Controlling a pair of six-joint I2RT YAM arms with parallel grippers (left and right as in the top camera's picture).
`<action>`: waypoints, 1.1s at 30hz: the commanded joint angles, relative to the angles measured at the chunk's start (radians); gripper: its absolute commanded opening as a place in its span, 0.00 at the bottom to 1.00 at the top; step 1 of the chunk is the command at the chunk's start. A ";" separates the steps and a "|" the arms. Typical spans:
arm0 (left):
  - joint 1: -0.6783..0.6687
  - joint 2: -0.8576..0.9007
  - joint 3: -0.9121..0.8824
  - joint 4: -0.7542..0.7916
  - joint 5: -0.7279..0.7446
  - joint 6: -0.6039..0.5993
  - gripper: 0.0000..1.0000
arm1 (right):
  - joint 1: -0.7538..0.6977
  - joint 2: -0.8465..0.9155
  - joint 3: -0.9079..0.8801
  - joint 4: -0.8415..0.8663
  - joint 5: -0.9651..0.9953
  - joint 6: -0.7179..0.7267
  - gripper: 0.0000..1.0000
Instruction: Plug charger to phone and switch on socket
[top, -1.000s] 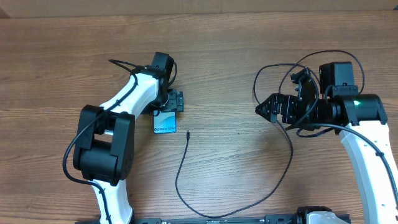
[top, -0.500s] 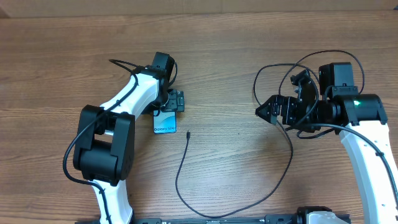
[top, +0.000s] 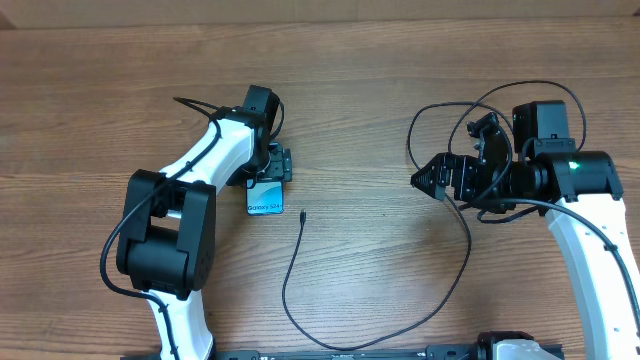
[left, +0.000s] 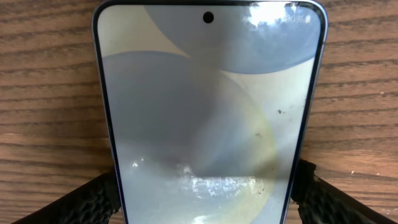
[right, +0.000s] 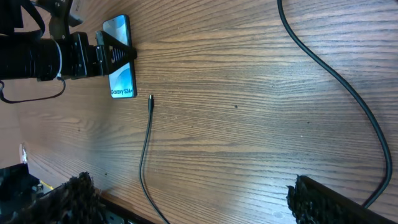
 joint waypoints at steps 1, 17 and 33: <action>0.002 0.015 -0.040 -0.024 0.017 -0.022 0.86 | 0.000 0.000 0.015 0.002 0.002 -0.005 1.00; 0.035 0.015 -0.040 -0.024 0.159 -0.051 0.76 | 0.000 0.000 0.014 0.003 -0.002 0.020 1.00; 0.160 0.015 -0.040 -0.053 0.464 0.047 0.77 | 0.191 0.140 -0.031 0.161 -0.055 0.159 1.00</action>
